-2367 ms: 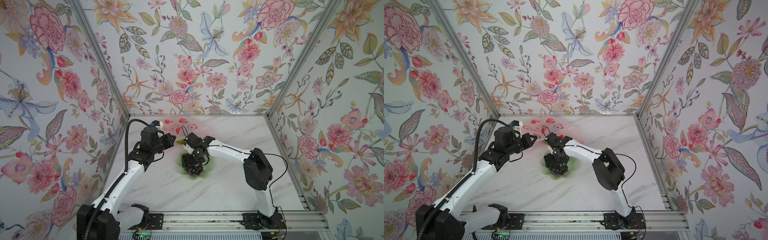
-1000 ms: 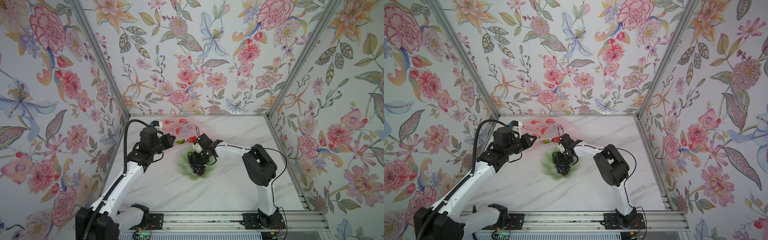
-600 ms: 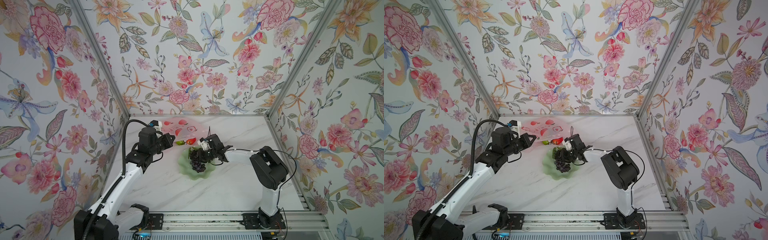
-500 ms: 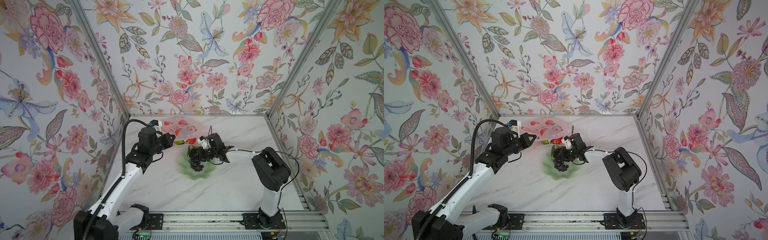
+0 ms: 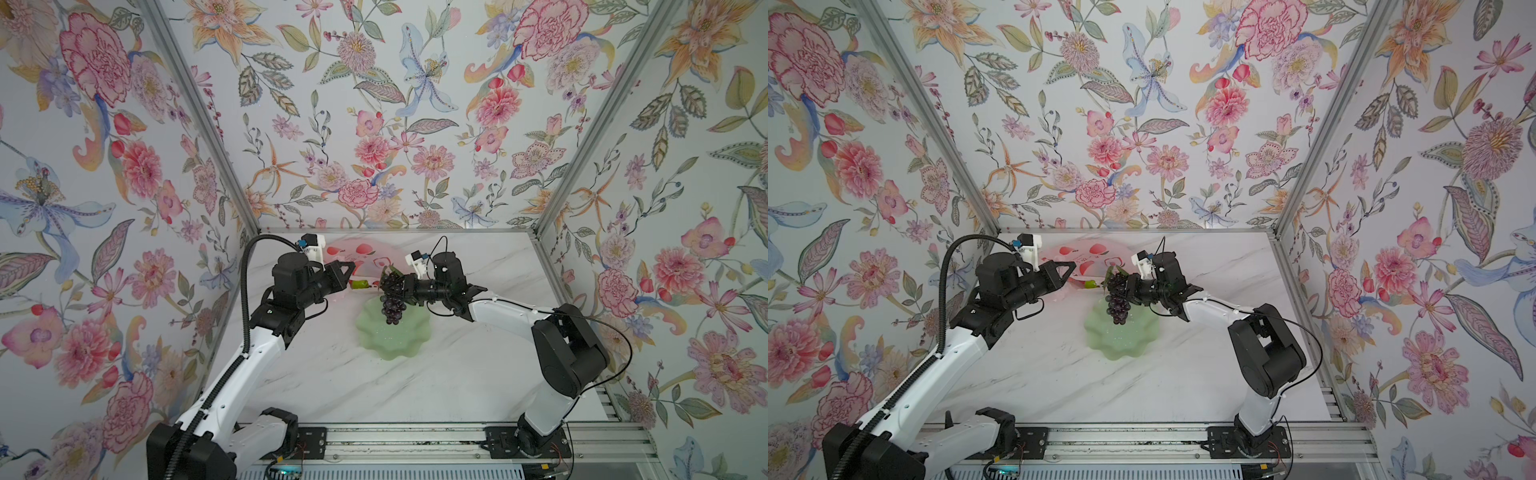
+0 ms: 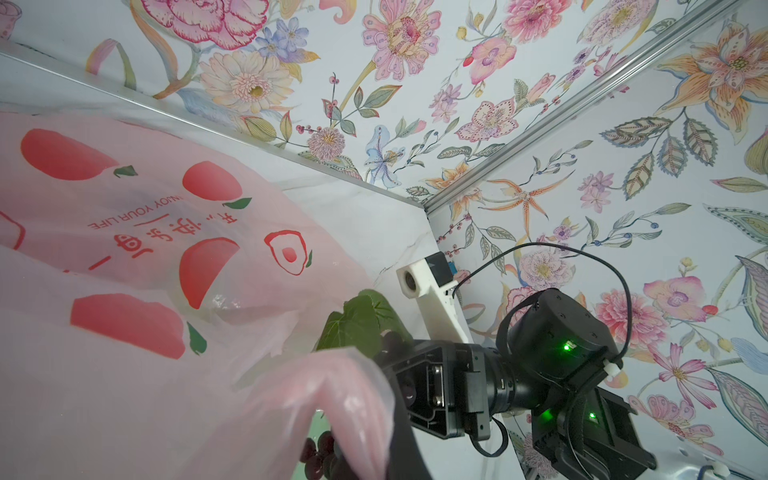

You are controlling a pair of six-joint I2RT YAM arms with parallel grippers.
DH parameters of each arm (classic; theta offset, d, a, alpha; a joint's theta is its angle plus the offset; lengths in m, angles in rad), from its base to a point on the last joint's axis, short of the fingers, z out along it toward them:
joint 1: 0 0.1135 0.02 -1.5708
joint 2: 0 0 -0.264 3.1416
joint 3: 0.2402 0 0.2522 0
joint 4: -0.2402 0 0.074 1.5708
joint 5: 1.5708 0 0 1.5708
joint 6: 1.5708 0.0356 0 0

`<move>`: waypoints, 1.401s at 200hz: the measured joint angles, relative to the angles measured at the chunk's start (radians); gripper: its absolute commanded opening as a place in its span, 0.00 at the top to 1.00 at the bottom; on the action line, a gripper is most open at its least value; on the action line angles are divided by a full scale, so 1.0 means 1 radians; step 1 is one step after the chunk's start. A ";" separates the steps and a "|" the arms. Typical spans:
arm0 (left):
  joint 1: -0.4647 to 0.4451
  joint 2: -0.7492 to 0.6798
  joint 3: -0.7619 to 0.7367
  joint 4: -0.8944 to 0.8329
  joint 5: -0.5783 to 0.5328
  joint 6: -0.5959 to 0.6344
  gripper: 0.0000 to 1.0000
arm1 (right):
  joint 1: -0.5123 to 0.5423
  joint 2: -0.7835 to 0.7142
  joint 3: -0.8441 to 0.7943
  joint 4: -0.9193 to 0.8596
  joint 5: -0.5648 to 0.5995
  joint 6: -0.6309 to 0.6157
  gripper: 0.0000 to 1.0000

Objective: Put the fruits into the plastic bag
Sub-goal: 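Close the right gripper on the grape bunch and lift it off the plate, then carry the grapes with the right gripper toward the bag mouth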

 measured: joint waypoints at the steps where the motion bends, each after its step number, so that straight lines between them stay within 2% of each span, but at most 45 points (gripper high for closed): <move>1: 0.000 0.000 0.000 0.001 0.001 0.000 1.00 | 0.000 0.000 0.001 0.000 0.000 0.000 0.67; 78: 0.002 0.000 -0.011 0.024 0.018 -0.005 1.00 | -0.033 0.001 0.192 -0.006 0.034 -0.001 0.67; 136: 0.002 0.000 -0.014 0.033 0.036 -0.016 1.00 | -0.053 0.140 0.375 0.010 0.027 -0.010 0.67; 194: 0.016 0.052 0.018 0.046 0.039 -0.093 1.00 | -0.060 0.230 0.381 0.030 0.005 -0.013 0.68; 280: 0.030 0.167 0.124 0.085 0.051 -0.276 1.00 | -0.061 0.264 0.295 0.207 -0.051 -0.017 0.68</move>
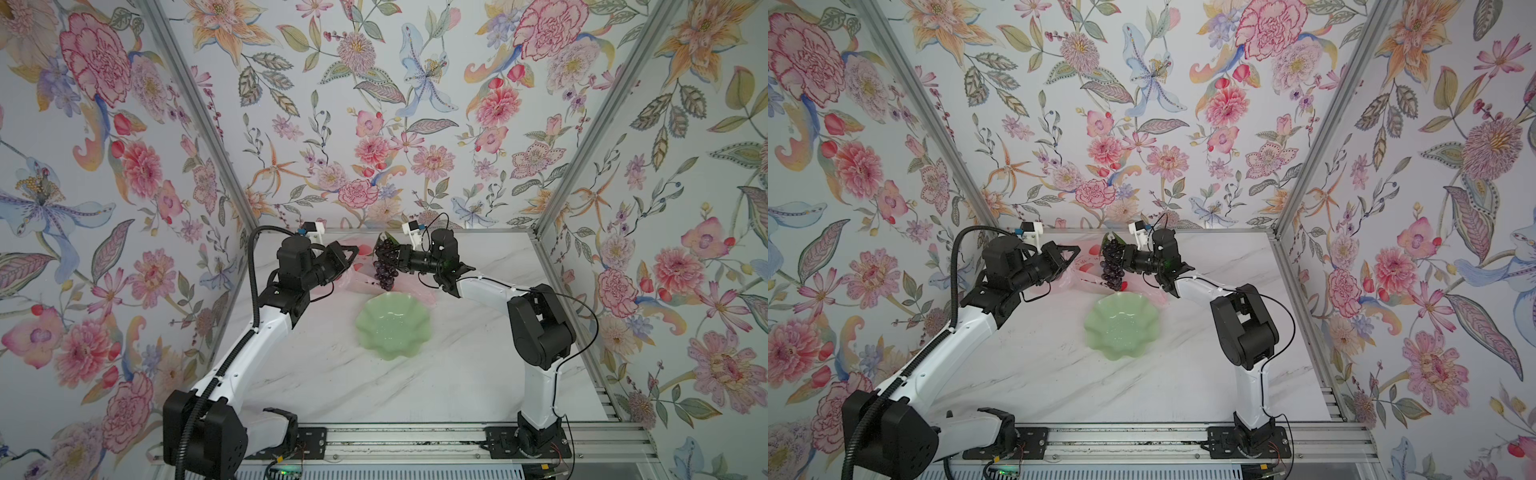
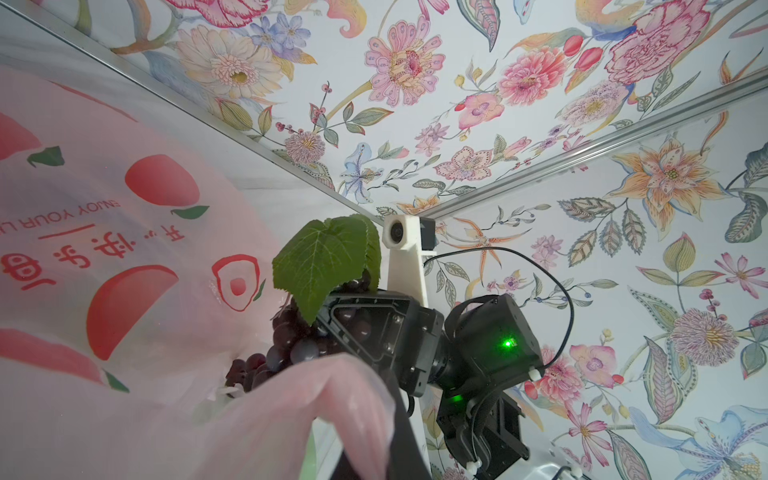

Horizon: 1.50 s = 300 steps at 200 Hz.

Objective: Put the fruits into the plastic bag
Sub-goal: 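Carry the grapes with the right gripper toward the bag mouth, then push the grapes with the right gripper down into the bag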

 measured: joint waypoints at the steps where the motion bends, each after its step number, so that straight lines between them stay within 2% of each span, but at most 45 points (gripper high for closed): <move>1: 0.000 0.002 0.001 0.000 0.001 -0.003 1.00 | 0.000 0.001 0.000 0.001 -0.001 0.000 0.68; 39: 0.001 0.029 0.021 0.016 0.008 -0.039 1.00 | 0.006 0.023 0.008 -0.006 -0.045 -0.038 0.68; 61: 0.001 0.031 0.029 0.026 0.008 -0.043 1.00 | 0.017 0.053 0.069 -0.045 -0.089 -0.076 0.68; 110: 0.002 0.035 0.038 0.064 0.022 -0.061 1.00 | 0.061 0.099 0.215 -0.287 -0.140 -0.254 0.68; 130: 0.002 0.035 0.038 0.091 0.040 -0.073 1.00 | 0.070 0.099 0.225 -0.361 -0.081 -0.331 0.69; 174: 0.002 0.035 0.032 0.126 0.082 -0.095 1.00 | 0.049 0.099 0.198 -0.399 0.225 -0.434 0.69; 199: 0.002 0.032 0.008 0.152 0.091 -0.116 1.00 | 0.044 0.099 0.190 -0.326 0.343 -0.468 0.66; 222: 0.002 0.032 0.000 0.159 0.091 -0.133 1.00 | 0.059 0.075 0.081 -0.142 0.408 -0.521 0.66; 256: 0.002 0.032 0.000 0.174 0.094 -0.143 1.00 | 0.101 0.045 -0.126 0.115 0.403 -0.630 0.66; 300: 0.012 0.043 0.006 0.168 0.092 -0.147 1.00 | 0.164 0.007 -0.251 0.231 0.388 -0.798 0.65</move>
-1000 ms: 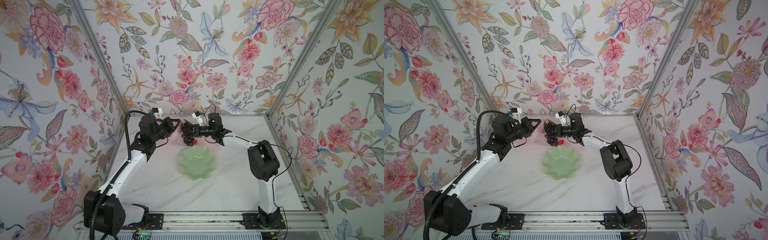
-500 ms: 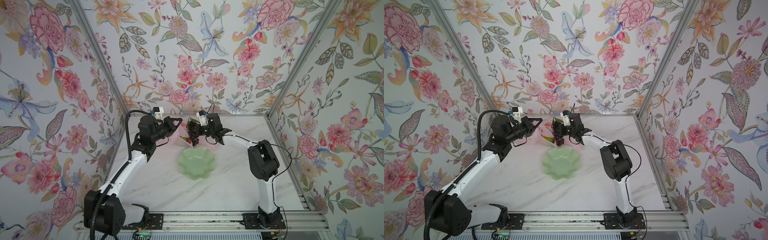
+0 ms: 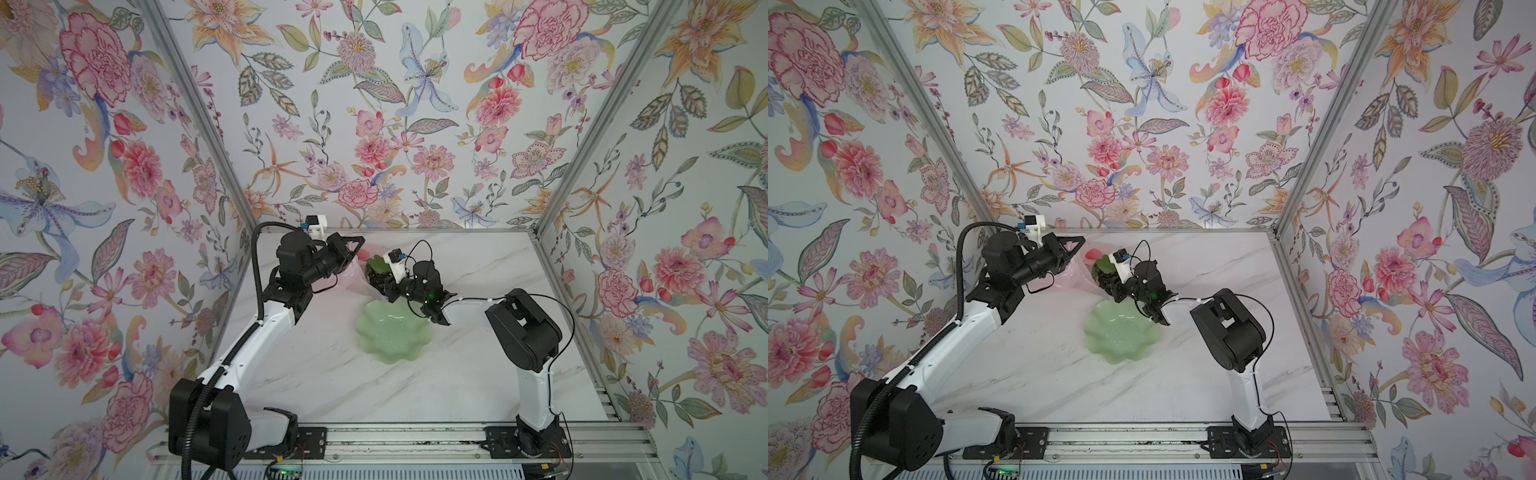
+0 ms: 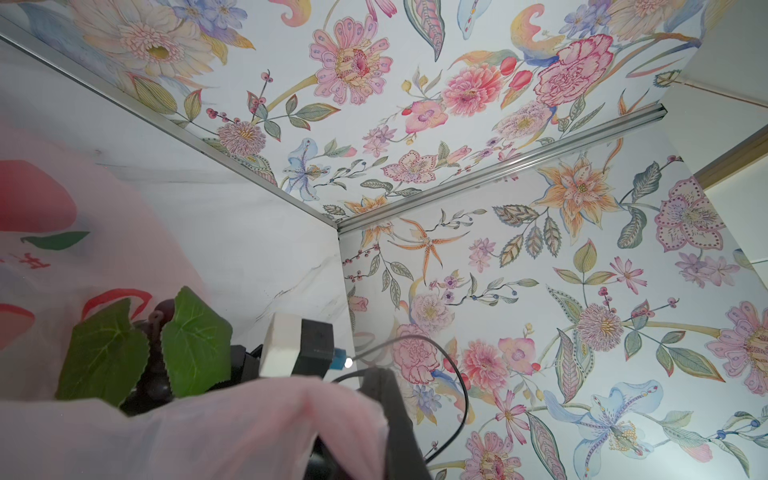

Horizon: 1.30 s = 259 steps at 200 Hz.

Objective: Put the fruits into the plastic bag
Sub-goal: 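Push the grapes with the right gripper down into the bag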

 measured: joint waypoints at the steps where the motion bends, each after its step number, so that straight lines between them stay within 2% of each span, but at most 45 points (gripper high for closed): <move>1: 0.001 0.000 0.001 0.000 0.000 0.000 1.00 | 0.002 -0.003 -0.003 0.001 0.000 -0.004 0.65; 56: 0.041 0.019 0.053 -0.101 -0.033 0.000 1.00 | 0.056 -0.110 -0.053 0.018 0.000 -0.184 0.64; 88: 0.042 0.069 0.123 -0.126 -0.032 0.000 1.00 | 0.073 -0.113 -0.040 -0.055 -0.026 -0.279 0.63; 143: 0.035 0.100 0.203 -0.115 0.006 0.004 1.00 | 0.097 -0.022 0.204 -0.280 -0.092 -0.388 0.64; 164: 0.028 0.097 0.203 -0.104 0.041 0.008 1.00 | 0.102 0.030 0.294 -0.348 -0.077 -0.367 0.66; 185: 0.026 0.069 0.172 -0.101 0.071 0.022 1.00 | 0.092 0.069 0.345 -0.378 -0.037 -0.287 0.67; 229: 0.052 -0.020 0.130 -0.187 0.085 0.116 1.00 | 0.025 0.076 0.339 -0.344 -0.021 -0.124 0.67; 259: 0.089 -0.037 0.133 -0.256 0.096 0.193 1.00 | -0.013 0.064 0.262 -0.278 -0.045 -0.050 0.68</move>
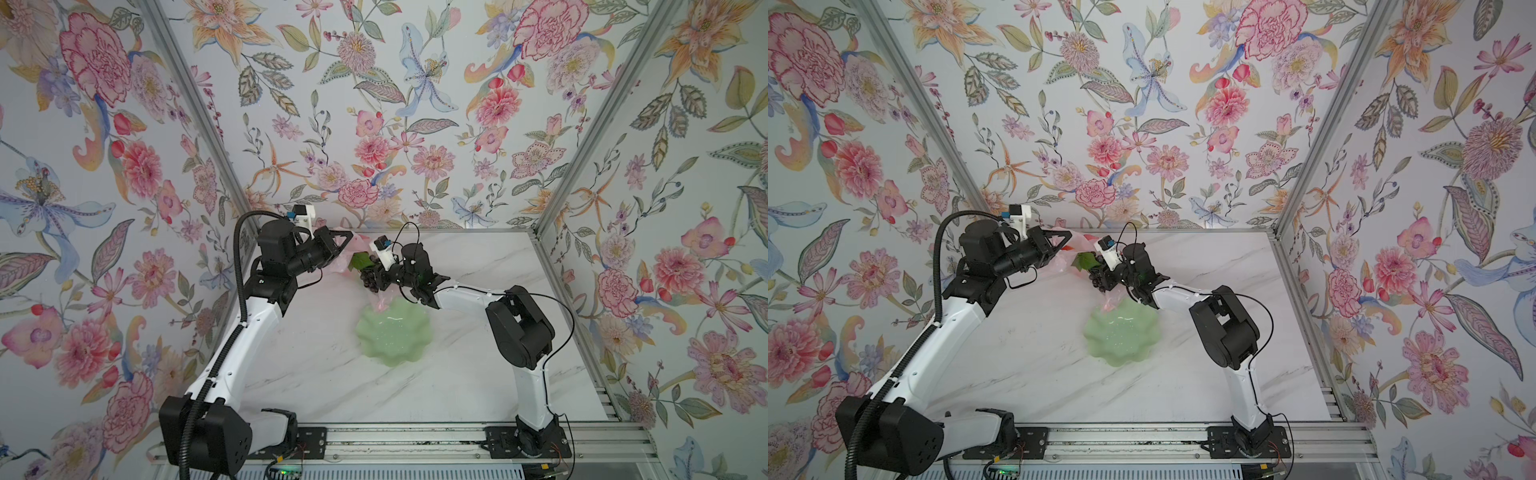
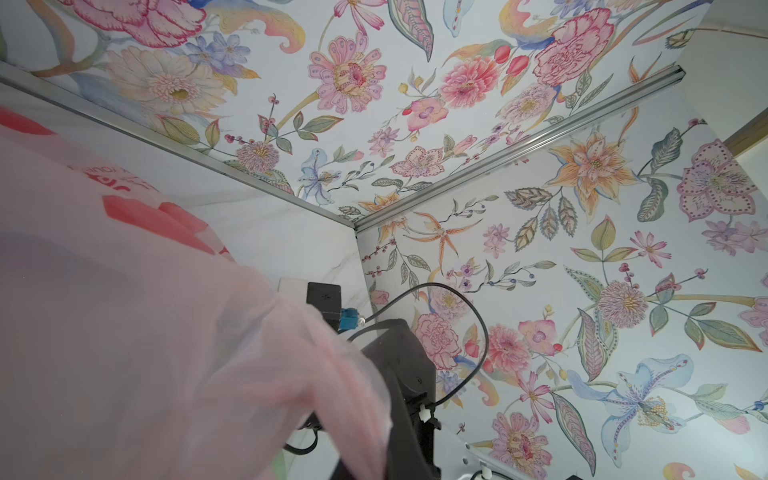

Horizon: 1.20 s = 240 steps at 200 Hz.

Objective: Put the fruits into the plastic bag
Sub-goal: 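Push the grapes with the right gripper down into the bag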

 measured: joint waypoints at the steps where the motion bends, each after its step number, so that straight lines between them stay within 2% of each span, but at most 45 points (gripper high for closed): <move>1: 0.001 0.000 0.001 -0.006 -0.001 0.005 1.00 | -0.001 0.000 -0.002 0.001 0.000 0.002 0.68; 42: 0.005 0.021 0.082 -0.178 -0.016 0.150 1.00 | -0.037 -0.004 -0.078 0.052 -0.056 0.087 0.68; 94: 0.005 0.022 0.128 -0.275 -0.036 0.250 1.00 | -0.071 -0.012 -0.077 0.063 -0.093 0.123 0.70; 147: 0.005 0.022 0.128 -0.209 0.001 0.181 1.00 | -0.026 -0.013 0.030 -0.113 -0.074 -0.027 0.70; 191: 0.005 0.029 0.129 -0.132 0.007 0.111 1.00 | 0.062 0.013 0.169 -0.276 -0.091 -0.209 0.69; 240: -0.014 0.040 0.129 -0.077 0.029 0.067 1.00 | 0.067 0.161 0.431 -0.447 -0.092 -0.195 0.70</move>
